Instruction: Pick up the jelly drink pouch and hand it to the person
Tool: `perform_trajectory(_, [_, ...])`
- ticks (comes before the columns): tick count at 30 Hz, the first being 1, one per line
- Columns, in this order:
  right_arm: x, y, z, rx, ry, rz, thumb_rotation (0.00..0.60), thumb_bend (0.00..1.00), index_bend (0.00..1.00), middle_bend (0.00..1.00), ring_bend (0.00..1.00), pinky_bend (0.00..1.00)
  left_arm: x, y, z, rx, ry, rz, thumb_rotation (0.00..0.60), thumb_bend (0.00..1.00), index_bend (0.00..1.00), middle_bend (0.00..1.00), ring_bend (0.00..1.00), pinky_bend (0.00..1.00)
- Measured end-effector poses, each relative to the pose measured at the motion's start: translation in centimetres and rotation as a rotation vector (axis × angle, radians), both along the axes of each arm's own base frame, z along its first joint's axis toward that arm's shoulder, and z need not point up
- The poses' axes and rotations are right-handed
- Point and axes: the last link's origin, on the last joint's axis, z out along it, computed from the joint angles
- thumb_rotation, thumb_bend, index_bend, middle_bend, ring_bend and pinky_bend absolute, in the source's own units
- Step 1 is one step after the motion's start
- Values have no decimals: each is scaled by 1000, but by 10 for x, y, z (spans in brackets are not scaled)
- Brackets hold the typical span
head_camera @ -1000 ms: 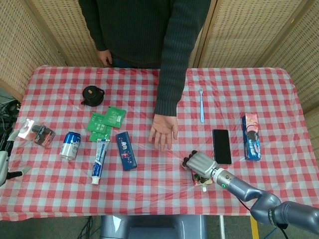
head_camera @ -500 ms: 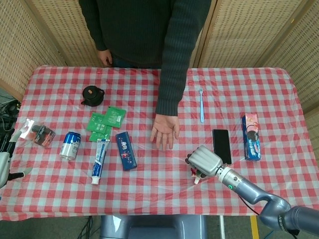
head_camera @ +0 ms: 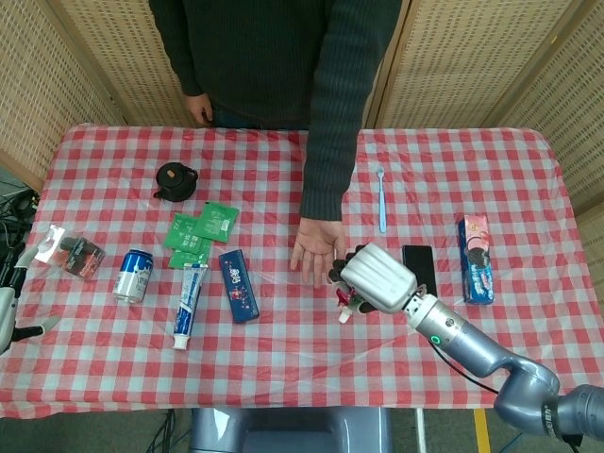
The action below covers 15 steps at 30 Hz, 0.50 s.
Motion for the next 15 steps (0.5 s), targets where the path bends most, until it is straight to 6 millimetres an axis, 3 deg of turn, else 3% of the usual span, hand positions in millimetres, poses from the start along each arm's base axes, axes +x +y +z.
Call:
perform_trajectory(4, [31, -12, 5, 15, -40, -18, 600, 441, 687, 674, 687, 702, 2, 1, 0, 0, 9, -1, 600, 0, 0, 0, 0, 0])
perform_trajectory(12, [71, -31, -5, 45, -46, -77, 600, 424, 667, 671, 683, 702, 0, 2, 1, 3, 6, 9, 600, 0, 0, 0, 0, 0])
perform_trajectory(14, [79, -33, -10, 36, -30, -78, 600, 314, 573, 603, 631, 689, -1, 2, 1, 3, 4, 10, 600, 0, 0, 0, 0, 0])
perform_trajectory(15, [81, -35, -13, 29, -24, -79, 600, 192, 471, 510, 552, 628, -1, 3, 2, 3, 2, 10, 600, 0, 0, 0, 0, 0])
